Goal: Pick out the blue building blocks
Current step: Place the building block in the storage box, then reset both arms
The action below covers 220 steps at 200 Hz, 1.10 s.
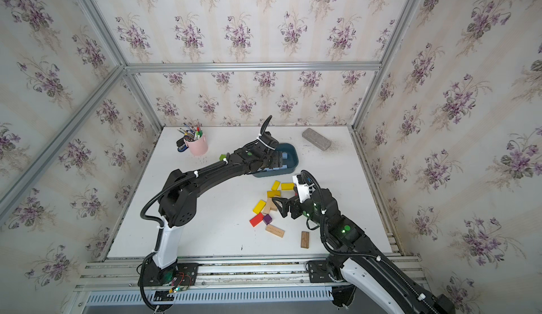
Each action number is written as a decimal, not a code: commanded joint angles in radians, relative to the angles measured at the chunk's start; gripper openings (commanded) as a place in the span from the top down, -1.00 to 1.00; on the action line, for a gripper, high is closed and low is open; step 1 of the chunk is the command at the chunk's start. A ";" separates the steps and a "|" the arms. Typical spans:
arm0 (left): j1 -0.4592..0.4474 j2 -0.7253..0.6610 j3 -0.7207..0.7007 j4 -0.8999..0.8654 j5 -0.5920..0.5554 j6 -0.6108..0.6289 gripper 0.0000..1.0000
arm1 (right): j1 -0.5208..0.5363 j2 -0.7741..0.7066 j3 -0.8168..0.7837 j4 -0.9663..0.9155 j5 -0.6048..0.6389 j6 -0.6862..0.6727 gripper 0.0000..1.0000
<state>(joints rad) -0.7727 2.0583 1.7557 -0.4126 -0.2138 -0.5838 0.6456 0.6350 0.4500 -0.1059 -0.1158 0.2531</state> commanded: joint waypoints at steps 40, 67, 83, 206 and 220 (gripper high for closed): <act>0.003 -0.467 -0.444 0.190 -0.112 0.177 -0.99 | 0.000 -0.006 -0.035 0.062 0.282 0.055 -1.00; 0.006 -0.719 -0.686 0.289 -0.204 0.268 -0.99 | -0.003 0.007 -0.069 0.119 0.418 0.061 -0.99; 0.015 -0.842 -0.826 0.345 -0.256 0.327 -0.99 | -0.014 0.030 -0.078 0.151 0.477 0.046 -0.99; 0.392 -1.019 -1.297 0.690 -0.193 0.578 -0.99 | -0.357 0.428 -0.216 0.828 0.501 -0.253 -0.99; 0.410 -0.977 -1.315 0.777 -0.203 0.606 -0.99 | -0.366 0.495 -0.253 0.960 0.492 -0.306 -0.99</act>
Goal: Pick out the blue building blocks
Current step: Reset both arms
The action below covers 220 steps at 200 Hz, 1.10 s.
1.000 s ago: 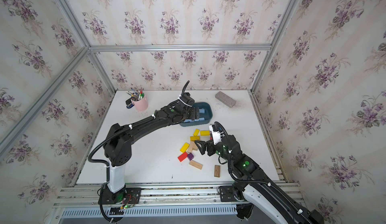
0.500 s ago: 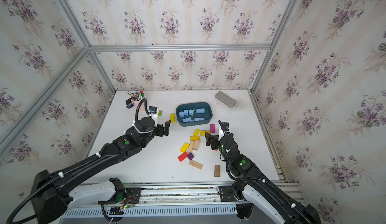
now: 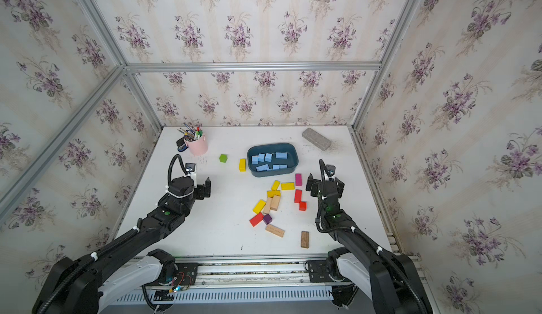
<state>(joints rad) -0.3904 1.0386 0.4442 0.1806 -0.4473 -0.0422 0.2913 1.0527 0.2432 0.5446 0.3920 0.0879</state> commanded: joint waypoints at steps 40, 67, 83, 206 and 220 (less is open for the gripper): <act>0.125 0.176 -0.055 0.324 0.086 0.044 -0.99 | -0.036 0.230 -0.045 0.444 -0.049 -0.184 -0.99; 0.163 0.246 -0.032 0.364 0.135 0.041 -0.99 | -0.066 0.293 -0.052 0.576 -0.084 -0.210 -0.99; 0.169 0.289 0.002 0.350 0.133 0.064 -0.99 | -0.085 0.330 -0.037 0.611 -0.121 -0.223 -0.99; 0.286 0.475 -0.013 0.568 0.354 0.091 -0.99 | -0.219 0.476 -0.020 0.706 -0.274 -0.090 -1.00; 0.286 0.476 -0.012 0.570 0.355 0.090 -0.99 | -0.219 0.482 -0.025 0.728 -0.270 -0.093 -1.00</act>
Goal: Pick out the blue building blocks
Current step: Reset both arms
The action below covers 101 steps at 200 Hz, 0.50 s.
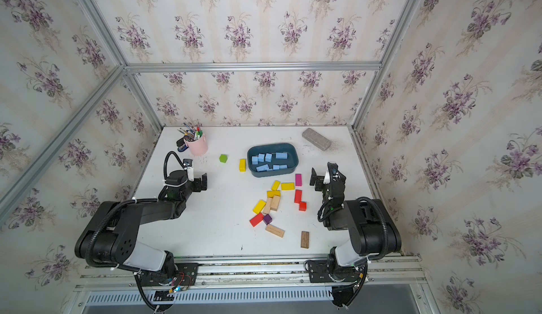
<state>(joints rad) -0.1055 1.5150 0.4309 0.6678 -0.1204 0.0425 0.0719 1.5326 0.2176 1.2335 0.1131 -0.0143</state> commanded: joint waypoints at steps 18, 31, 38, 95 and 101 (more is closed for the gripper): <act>0.001 -0.001 0.000 0.081 0.028 0.005 -0.99 | 0.000 0.001 0.004 0.033 0.004 0.011 -1.00; 0.001 -0.004 0.000 0.081 0.028 0.005 -0.99 | 0.000 0.000 0.005 0.025 0.004 0.010 -1.00; 0.001 -0.003 0.000 0.081 0.028 0.006 -0.99 | 0.000 0.000 0.005 0.029 0.006 0.011 -1.00; 0.001 -0.003 0.000 0.081 0.028 0.006 -0.99 | 0.000 0.000 0.005 0.027 0.005 0.011 -1.00; 0.001 -0.003 0.000 0.081 0.028 0.006 -0.99 | 0.000 0.000 0.005 0.027 0.005 0.011 -1.00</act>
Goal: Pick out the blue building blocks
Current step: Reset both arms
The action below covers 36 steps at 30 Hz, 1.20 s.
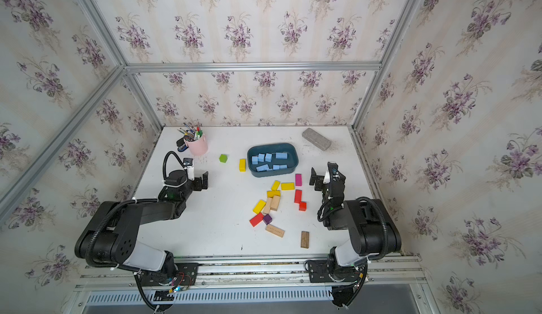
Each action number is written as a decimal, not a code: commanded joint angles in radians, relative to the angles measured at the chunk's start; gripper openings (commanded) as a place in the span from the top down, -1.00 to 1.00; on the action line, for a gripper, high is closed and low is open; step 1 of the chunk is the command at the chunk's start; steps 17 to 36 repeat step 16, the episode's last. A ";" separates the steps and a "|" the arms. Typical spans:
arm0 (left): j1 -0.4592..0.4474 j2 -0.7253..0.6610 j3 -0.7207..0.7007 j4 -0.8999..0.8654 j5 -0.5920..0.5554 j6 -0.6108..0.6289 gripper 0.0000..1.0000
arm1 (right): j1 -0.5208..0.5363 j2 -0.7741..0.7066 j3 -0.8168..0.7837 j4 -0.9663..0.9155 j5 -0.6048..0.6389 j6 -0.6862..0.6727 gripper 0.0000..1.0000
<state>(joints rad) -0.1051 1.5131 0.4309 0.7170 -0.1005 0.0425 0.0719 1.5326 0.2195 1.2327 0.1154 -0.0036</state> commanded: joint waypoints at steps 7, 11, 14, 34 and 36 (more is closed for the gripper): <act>0.001 -0.002 0.000 0.031 0.007 0.005 -0.99 | 0.000 0.002 0.004 0.029 0.002 0.001 -1.00; 0.001 -0.001 0.000 0.032 0.008 0.006 -0.99 | -0.001 0.002 0.004 0.028 0.000 0.002 -1.00; 0.001 -0.001 0.000 0.031 0.008 0.005 -0.99 | -0.003 0.001 0.006 0.022 -0.005 0.002 -1.00; 0.000 -0.002 0.000 0.032 0.008 0.005 -0.99 | -0.004 0.001 0.006 0.022 -0.006 0.002 -1.00; 0.000 -0.002 0.000 0.032 0.008 0.005 -0.99 | -0.004 0.001 0.006 0.022 -0.006 0.002 -1.00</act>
